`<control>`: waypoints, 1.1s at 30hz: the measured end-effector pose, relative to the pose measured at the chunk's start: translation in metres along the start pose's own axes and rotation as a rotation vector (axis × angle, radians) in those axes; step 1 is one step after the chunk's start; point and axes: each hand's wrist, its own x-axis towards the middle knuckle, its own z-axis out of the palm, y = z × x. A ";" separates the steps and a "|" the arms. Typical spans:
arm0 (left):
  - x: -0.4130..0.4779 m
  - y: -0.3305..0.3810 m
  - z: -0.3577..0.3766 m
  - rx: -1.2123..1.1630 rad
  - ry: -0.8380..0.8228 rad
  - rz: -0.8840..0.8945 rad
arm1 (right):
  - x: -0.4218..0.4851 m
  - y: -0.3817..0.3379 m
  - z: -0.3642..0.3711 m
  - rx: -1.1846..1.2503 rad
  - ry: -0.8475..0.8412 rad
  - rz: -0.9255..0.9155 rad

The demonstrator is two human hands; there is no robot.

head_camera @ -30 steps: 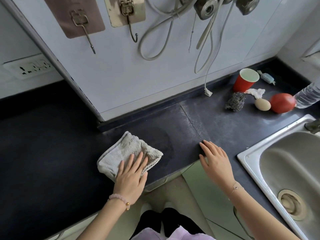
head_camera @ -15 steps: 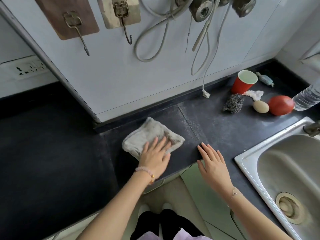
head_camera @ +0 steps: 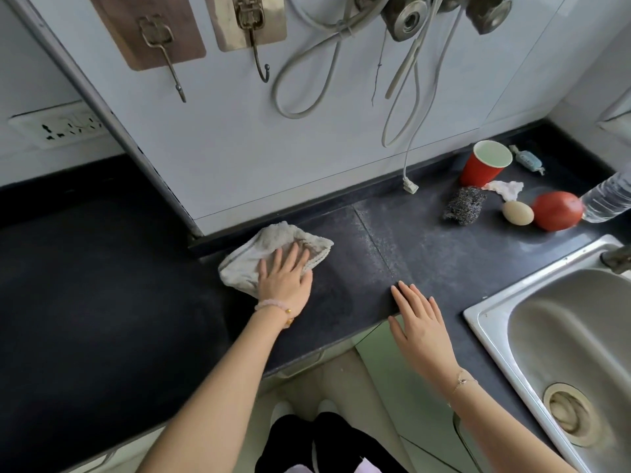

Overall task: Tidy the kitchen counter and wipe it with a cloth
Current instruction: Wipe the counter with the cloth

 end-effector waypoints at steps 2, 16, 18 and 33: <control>-0.008 0.020 0.009 -0.016 -0.016 0.098 | 0.000 0.000 -0.002 0.005 -0.001 -0.010; -0.057 -0.065 0.008 -0.024 -0.020 -0.082 | -0.003 0.001 -0.004 0.037 -0.016 -0.014; -0.038 -0.039 0.003 -0.061 0.002 -0.095 | -0.006 0.003 -0.003 0.026 -0.014 -0.026; -0.094 -0.052 0.048 0.247 -0.032 0.234 | -0.012 0.010 0.005 0.047 -0.013 -0.026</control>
